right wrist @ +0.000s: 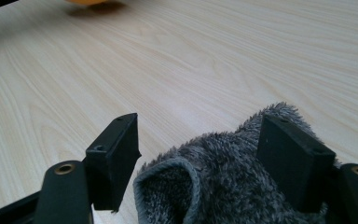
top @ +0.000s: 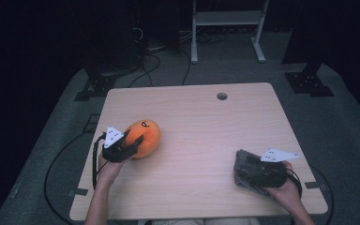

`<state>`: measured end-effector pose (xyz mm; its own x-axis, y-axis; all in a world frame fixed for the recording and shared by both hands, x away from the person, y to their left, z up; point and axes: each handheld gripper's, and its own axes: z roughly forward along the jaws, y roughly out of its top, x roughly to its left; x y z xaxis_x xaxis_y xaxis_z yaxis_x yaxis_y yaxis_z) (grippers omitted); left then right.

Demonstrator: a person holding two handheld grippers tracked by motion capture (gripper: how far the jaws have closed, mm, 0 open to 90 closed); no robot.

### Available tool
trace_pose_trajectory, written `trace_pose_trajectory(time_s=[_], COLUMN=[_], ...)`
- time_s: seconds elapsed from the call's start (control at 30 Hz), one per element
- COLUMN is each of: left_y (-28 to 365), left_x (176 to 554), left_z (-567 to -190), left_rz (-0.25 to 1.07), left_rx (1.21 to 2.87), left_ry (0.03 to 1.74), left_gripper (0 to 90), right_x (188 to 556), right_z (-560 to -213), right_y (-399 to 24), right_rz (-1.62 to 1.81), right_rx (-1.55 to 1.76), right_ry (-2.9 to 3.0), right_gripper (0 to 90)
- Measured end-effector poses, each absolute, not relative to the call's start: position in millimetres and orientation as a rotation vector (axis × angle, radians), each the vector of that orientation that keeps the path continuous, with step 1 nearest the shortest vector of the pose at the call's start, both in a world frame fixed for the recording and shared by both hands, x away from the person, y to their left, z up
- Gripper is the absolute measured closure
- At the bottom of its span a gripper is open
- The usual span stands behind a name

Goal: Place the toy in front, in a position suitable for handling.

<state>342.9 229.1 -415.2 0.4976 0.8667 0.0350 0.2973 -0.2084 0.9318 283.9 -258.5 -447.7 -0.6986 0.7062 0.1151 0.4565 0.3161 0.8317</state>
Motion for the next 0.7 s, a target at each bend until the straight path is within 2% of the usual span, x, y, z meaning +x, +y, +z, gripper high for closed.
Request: trace_pose_trajectory(time_s=[0.7], left_y=[166], left_x=[330], left_z=[-397], left_rz=[0.609], left_rx=[1.779], left_ry=[0.773], left_gripper=[46.7], right_x=[285], right_z=[-447], right_y=[-262], right_rz=[1.333], right_rx=[1.065], right_ry=[2.295], right_gripper=[28.0])
